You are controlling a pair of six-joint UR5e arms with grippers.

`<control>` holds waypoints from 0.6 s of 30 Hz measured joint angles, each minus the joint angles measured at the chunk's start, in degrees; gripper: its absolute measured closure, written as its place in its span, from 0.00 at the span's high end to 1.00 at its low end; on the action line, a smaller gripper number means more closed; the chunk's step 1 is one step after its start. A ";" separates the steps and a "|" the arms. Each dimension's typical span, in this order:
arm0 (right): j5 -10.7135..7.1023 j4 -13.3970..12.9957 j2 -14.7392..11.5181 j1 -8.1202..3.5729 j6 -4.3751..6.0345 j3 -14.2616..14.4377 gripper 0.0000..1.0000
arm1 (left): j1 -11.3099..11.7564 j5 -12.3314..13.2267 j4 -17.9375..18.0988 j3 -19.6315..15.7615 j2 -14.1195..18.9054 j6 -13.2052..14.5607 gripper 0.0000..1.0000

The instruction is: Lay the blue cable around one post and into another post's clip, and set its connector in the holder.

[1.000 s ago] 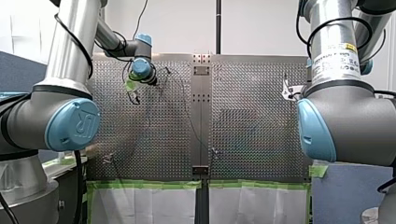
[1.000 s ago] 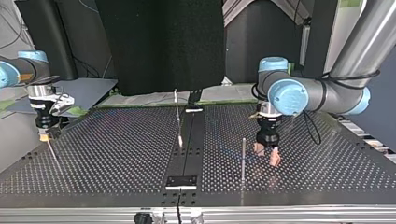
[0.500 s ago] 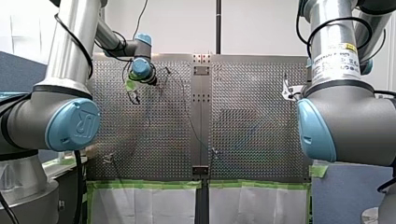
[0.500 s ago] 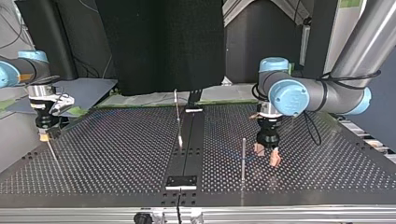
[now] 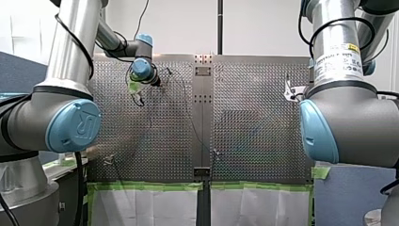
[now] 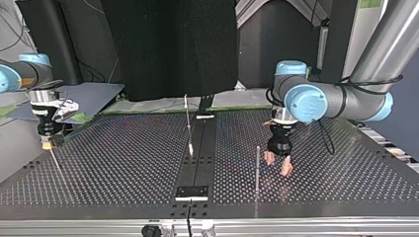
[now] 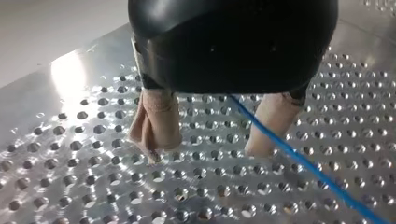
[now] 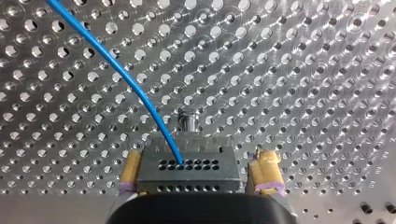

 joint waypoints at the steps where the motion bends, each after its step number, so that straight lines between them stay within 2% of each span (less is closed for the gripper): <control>1: 0.00 0.00 0.00 0.00 0.00 0.00 0.94 | 0.02 0.36 -0.02 0.00 0.00 -0.58 1.00; 6: 0.00 0.00 0.00 0.00 0.00 0.00 0.94 | 0.10 0.01 -0.24 0.00 0.07 -2.92 1.00; 10: 0.00 0.00 0.00 0.00 0.01 0.00 0.94 | 0.22 -1.74 -0.63 0.00 0.21 -4.20 1.00; 18: 0.00 0.00 0.00 0.00 0.00 0.00 0.94 | -0.12 -5.72 -1.86 0.00 1.47 -1.00 1.00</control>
